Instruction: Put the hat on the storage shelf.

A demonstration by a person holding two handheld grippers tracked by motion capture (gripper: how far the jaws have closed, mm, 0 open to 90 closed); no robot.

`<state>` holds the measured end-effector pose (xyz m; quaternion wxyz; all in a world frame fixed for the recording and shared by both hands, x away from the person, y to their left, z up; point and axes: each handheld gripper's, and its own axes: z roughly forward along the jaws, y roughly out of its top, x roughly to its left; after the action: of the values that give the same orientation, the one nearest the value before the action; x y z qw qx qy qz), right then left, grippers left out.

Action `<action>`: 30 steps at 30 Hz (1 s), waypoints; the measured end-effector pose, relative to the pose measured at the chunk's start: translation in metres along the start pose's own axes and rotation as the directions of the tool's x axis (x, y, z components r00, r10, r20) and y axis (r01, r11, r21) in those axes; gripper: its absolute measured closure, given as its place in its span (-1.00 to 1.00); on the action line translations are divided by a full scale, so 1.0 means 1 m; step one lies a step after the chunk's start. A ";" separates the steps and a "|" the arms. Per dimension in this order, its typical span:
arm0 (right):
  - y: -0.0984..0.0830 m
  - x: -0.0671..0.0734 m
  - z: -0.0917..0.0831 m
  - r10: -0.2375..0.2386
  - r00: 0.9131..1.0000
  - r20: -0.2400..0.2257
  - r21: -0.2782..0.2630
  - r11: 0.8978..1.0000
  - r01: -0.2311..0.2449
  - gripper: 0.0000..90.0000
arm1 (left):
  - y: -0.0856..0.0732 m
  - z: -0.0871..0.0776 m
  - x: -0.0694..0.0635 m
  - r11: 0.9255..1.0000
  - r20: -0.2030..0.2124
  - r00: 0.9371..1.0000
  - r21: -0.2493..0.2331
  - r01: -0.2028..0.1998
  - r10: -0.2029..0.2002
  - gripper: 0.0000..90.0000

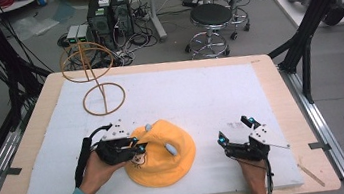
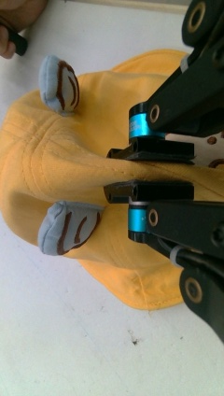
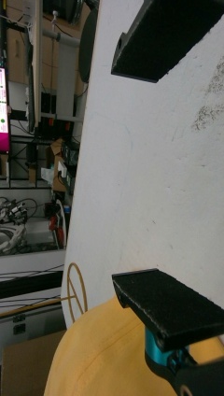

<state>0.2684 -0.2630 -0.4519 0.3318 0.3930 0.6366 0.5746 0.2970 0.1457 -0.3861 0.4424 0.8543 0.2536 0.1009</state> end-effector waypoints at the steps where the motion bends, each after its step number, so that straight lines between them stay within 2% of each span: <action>1: 0.000 0.000 0.000 0.002 1.000 -0.001 0.000 1.000 -0.002 -0.96 | 0.001 -0.001 0.000 1.000 0.002 1.000 0.000 0.012 -0.012 0.85; 7: 0.000 0.000 0.000 0.003 1.000 -0.001 0.000 1.000 -0.003 -0.96 | 0.004 -0.006 0.000 0.999 0.015 0.999 0.012 0.032 -0.032 0.88; 11: 0.000 0.000 0.000 0.002 1.000 -0.001 0.000 1.000 -0.002 -0.96 | 0.011 -0.014 0.001 0.999 0.014 0.999 0.003 0.043 -0.043 0.89; 15: 0.000 0.000 0.000 0.004 1.000 0.000 0.000 1.000 -0.004 -0.96 | 0.027 -0.033 0.004 0.999 0.016 0.999 -0.027 0.047 -0.047 0.89; 19: 0.000 0.000 0.000 0.000 1.000 0.000 0.000 1.000 0.000 -0.96 | 0.045 -0.053 0.011 0.996 -0.007 0.998 -0.064 0.056 -0.056 0.89; 27: 0.000 0.000 0.000 0.004 1.000 0.000 0.000 1.000 -0.004 -0.96 | 0.082 -0.089 0.026 0.994 -0.057 0.998 -0.107 0.024 -0.031 0.89; 30: 0.000 0.000 0.000 0.005 1.000 0.000 0.001 1.000 -0.005 -0.96 | 0.094 -0.098 0.033 0.992 -0.060 0.997 -0.121 0.032 -0.039 0.89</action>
<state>0.2683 -0.2630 -0.4519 0.3301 0.3948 0.6359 0.5752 0.3183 0.1869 -0.2548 0.4866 0.8179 0.2759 0.1347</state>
